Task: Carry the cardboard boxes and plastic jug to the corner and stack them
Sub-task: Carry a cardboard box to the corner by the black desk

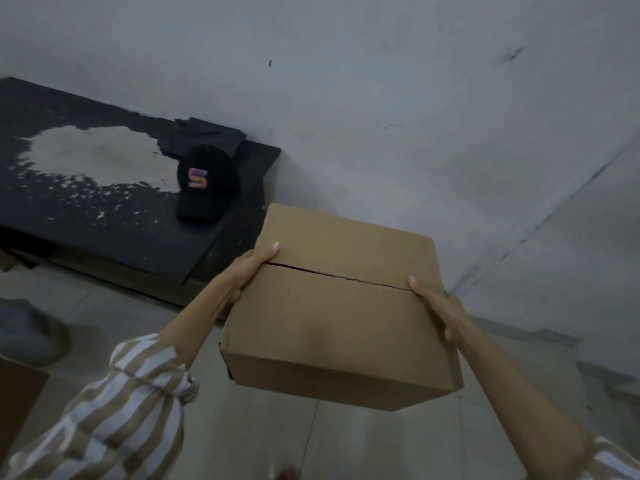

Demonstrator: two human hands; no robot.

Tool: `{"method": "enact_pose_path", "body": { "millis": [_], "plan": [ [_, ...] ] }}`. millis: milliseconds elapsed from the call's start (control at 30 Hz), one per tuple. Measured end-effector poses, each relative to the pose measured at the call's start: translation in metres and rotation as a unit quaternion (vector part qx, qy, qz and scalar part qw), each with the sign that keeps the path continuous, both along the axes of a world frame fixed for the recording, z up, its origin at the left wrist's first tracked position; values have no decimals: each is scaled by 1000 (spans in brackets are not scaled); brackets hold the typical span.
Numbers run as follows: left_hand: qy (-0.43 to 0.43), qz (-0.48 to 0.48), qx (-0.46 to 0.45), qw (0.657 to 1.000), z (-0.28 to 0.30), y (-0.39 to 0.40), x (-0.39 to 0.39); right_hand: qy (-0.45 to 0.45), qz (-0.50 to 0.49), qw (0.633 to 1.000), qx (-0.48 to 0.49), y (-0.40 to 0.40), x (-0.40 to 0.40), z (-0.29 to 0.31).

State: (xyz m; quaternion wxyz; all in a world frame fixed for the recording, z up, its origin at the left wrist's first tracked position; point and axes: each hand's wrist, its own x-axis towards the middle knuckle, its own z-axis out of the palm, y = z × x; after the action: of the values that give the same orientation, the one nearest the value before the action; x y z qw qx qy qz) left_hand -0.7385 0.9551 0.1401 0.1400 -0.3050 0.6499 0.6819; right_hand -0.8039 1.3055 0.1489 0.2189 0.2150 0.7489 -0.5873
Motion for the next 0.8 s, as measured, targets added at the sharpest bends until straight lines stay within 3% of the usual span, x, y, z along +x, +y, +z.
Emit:
{"method": "enact_pose_path", "body": {
  "millis": [133,267,500,633,800],
  "plan": [
    [-31,28,-17,999,-43,9,-61,-28,-7,1000,1,5,-60,-49],
    [-58,76,-64,993,-127,12,-111,-23,16,1000,6,-7,-114,-126],
    [-102,106,-88,985,-348,-16,-169,-45,32,997,57,-32,-188,-385],
    [-107,91,-121,983,-450,-43,-194,-52,17,996,70,-65,-199,-471],
    [-107,78,-168,977,-529,-78,-220,-51,15,995,85,-100,-210,-550]
  ]
}}
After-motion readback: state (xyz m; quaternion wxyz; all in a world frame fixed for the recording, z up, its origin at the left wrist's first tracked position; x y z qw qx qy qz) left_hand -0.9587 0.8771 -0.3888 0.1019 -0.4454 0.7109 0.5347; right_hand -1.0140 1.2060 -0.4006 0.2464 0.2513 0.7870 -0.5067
